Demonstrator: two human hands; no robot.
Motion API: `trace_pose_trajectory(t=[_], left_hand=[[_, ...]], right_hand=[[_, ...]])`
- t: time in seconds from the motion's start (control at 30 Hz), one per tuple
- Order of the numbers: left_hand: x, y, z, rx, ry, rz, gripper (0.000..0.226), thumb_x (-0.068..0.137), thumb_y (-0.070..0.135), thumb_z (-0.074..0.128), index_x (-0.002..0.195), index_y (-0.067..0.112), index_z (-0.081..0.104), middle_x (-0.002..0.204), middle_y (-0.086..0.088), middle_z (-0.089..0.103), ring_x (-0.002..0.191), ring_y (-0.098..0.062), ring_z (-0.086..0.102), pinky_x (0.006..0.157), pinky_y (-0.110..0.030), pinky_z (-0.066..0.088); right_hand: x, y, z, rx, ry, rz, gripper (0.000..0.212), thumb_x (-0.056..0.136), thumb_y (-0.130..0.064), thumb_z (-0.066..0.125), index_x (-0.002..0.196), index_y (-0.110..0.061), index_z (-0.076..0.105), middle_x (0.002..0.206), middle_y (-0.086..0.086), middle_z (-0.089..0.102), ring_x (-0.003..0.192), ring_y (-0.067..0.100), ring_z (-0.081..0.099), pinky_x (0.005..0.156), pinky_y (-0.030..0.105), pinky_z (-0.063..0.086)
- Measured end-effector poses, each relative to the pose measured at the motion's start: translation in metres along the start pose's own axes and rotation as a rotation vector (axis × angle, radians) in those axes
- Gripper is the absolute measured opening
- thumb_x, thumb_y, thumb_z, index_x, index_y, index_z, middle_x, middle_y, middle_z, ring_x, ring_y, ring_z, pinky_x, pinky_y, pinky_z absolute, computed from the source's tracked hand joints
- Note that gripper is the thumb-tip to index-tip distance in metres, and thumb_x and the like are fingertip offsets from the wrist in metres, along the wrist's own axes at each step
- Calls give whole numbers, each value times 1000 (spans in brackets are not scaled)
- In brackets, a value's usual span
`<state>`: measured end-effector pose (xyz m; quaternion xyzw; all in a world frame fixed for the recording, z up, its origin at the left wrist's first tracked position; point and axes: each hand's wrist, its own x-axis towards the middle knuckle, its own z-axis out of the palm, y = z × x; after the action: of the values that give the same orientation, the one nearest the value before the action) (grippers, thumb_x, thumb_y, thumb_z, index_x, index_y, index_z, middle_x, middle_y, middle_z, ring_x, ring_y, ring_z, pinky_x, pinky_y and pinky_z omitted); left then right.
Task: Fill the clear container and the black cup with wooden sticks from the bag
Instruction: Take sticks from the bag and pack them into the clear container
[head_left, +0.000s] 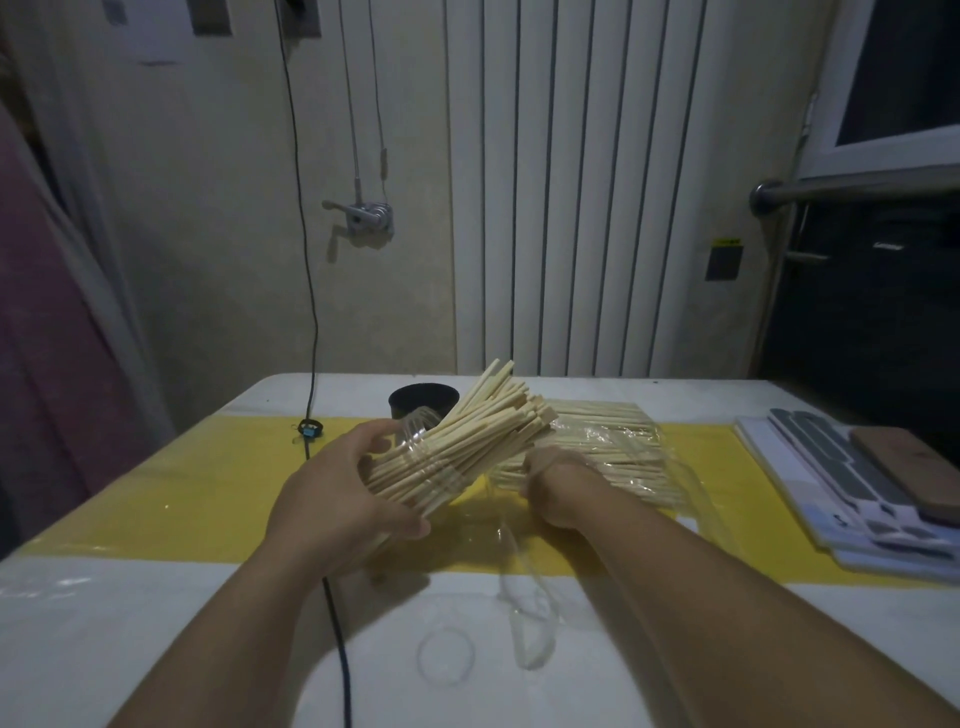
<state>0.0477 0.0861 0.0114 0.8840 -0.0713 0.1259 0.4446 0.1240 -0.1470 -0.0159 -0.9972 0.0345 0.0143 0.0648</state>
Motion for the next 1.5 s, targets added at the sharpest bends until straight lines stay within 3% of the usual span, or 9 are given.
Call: trace_pose_trajectory(t=[0.3,0.47,0.57,0.83,0.97,1.13,1.23,1.37,1.5], left_hand=[[-1,2,0,-11,-2,3,95,28,38,85,116,55,52,108,26,60,87,3,62,75,-32,50],[1,-1,0,4,3,7,100,31,36,88,123,50,54,109,25,60,88,2,62,73,-31,50],[1,-1,1,3,5,12,97,38,27,96,122,51,53,109,25,60,88,2,61,70,-30,47],[0,1,0,-12,-7,12,89,32,35,89,108,59,50,108,23,62,88,1,62,74,-33,50],[-1,3,1,-23,1,6,84,29,37,85,99,65,48,108,24,61,88,2,62,73,-32,50],[0,0,2,-17,3,5,95,37,26,95,117,54,52,112,23,60,91,-1,62,75,-34,50],[-1,1,3,-3,16,6,97,32,35,90,118,55,51,111,26,59,92,-2,62,79,-39,53],[-1,0,4,-1,19,0,96,36,30,93,118,56,50,112,25,59,92,-2,62,81,-41,54],[0,-2,4,-6,22,-1,97,33,32,91,118,55,51,113,24,59,93,1,61,81,-39,53]], right_hand=[[-13,1,-2,-76,-8,-19,34,99,-25,53,130,-13,54,139,13,50,129,35,48,105,41,40],[-34,7,2,-30,161,-80,29,98,-15,46,126,-19,50,135,7,53,127,30,49,100,38,41],[-42,5,-2,-24,189,-123,28,97,-14,43,122,-23,52,131,4,57,123,27,54,95,34,42],[-67,4,-5,-31,197,-161,27,97,-22,52,118,-21,67,124,8,64,116,28,60,92,31,46],[-83,10,-7,17,195,-203,22,101,-37,46,111,-25,62,119,7,65,111,30,59,79,31,40],[-98,16,-25,-8,138,-221,38,95,-52,52,75,-20,45,95,3,61,95,28,59,68,32,35],[-105,12,-34,-59,96,-201,42,87,-58,59,73,-19,49,84,1,56,92,28,59,69,30,38],[-109,10,-50,-121,147,-194,25,84,-43,61,90,-20,67,99,4,67,96,30,62,70,29,38],[-120,12,-67,-89,347,-274,25,85,-44,52,80,-21,62,92,2,68,89,31,61,67,30,36]])
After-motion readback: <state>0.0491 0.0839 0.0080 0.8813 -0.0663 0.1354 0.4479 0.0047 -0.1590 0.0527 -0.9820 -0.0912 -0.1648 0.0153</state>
